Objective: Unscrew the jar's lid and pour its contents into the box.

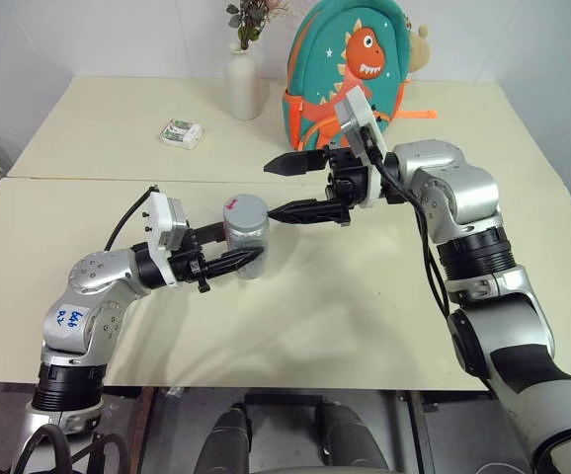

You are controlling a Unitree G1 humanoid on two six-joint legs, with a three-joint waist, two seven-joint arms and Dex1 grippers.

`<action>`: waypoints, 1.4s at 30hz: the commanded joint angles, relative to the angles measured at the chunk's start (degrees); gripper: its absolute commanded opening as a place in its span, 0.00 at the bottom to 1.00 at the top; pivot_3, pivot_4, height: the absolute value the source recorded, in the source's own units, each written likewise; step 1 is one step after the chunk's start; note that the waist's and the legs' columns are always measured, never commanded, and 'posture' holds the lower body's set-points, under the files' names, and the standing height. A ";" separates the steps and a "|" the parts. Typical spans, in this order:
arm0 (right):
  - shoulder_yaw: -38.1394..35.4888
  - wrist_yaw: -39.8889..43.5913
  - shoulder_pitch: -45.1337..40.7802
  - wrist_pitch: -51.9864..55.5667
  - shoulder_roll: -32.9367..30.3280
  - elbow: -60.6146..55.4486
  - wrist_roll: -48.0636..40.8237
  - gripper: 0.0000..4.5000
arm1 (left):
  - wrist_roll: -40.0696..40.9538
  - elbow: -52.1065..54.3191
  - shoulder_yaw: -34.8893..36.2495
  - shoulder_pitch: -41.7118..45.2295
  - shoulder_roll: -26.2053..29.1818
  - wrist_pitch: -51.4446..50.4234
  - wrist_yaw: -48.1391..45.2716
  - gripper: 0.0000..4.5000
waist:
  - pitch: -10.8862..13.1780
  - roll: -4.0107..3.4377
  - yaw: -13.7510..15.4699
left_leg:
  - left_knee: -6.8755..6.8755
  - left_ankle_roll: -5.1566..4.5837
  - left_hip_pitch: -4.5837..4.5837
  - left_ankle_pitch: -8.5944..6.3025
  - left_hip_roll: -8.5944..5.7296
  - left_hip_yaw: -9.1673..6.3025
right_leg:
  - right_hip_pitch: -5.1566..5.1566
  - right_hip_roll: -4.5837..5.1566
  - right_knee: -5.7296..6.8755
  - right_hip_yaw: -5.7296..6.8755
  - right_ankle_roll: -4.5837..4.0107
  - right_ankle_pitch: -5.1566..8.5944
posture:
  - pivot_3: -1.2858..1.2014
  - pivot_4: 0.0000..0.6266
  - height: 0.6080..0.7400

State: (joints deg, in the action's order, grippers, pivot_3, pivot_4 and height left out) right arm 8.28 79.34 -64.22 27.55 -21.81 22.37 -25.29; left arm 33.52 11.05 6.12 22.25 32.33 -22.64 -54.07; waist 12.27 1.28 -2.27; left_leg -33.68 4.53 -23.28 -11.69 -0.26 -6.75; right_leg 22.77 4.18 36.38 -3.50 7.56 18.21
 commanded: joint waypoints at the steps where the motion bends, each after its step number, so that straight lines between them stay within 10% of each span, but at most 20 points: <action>1: -1.88 1.30 -0.41 0.38 -0.49 -0.87 -1.49 0.99 | 0.74 1.84 0.39 1.04 0.05 1.28 -0.75 0.44 | 0.00 0.00 -0.09 | 0.00 0.00 0.00 0.00 0.00 0.00 | 0.00 0.00 0.00 0.00 0.00 0.00 | 0.52 0.24 1.00; 42: 0.00 -2.63 0.17 4.11 3.25 -4.48 -1.15 0.99 | 1.09 2.82 0.98 0.43 0.37 0.82 -0.12 0.44 | 0.00 0.00 -0.81 | 0.00 0.00 0.00 0.00 0.00 -0.01 | 0.01 0.01 0.03 0.00 0.00 0.00 | 0.52 0.24 1.00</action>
State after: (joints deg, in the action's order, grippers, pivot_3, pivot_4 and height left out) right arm 9.83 76.14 -62.67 32.39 -17.72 18.36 -25.92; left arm 33.54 11.16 6.19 22.36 32.38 -22.59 -53.84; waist 12.27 1.28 -3.08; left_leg -33.68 4.53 -23.28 -11.69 -0.26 -6.76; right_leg 22.78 4.19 36.41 -3.50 7.56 18.22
